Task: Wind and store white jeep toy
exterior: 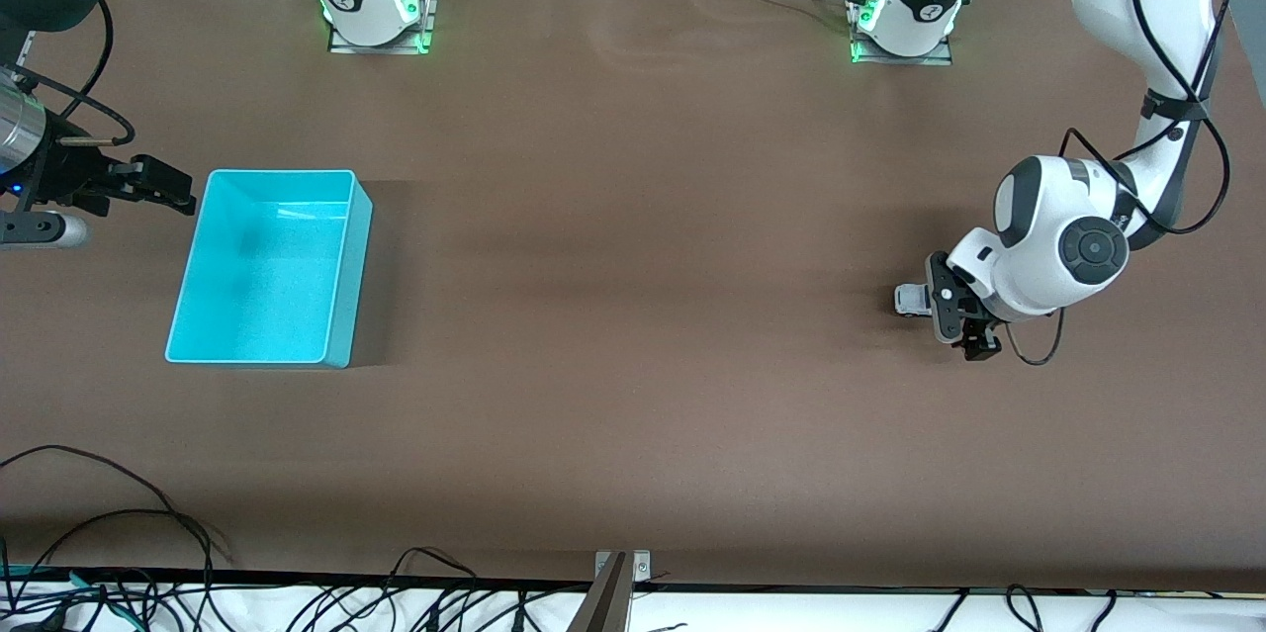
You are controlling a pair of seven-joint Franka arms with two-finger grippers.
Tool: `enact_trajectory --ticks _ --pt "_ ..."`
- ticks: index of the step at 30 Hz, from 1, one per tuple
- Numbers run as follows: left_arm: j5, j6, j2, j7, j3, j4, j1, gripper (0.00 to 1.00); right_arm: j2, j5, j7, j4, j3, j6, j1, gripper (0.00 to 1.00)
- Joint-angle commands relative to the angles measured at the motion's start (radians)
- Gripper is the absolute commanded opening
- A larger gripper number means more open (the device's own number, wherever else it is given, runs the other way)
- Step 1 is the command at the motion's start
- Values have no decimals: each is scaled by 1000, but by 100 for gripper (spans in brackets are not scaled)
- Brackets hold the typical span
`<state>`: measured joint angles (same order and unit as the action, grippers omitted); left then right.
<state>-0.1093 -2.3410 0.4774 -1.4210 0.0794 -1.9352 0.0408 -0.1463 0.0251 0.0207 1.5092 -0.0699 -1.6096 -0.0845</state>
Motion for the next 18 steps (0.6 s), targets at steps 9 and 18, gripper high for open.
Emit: enact_trajectory --ticks 9,18 --pt "-21 -101 -16 -78 5 -117 40 100 10 -19 5 9 -1 -6 3 100" --pt "-21 -139 -11 -79 5 -156 40 100 10 -19 5 9 -1 -4 3 100"
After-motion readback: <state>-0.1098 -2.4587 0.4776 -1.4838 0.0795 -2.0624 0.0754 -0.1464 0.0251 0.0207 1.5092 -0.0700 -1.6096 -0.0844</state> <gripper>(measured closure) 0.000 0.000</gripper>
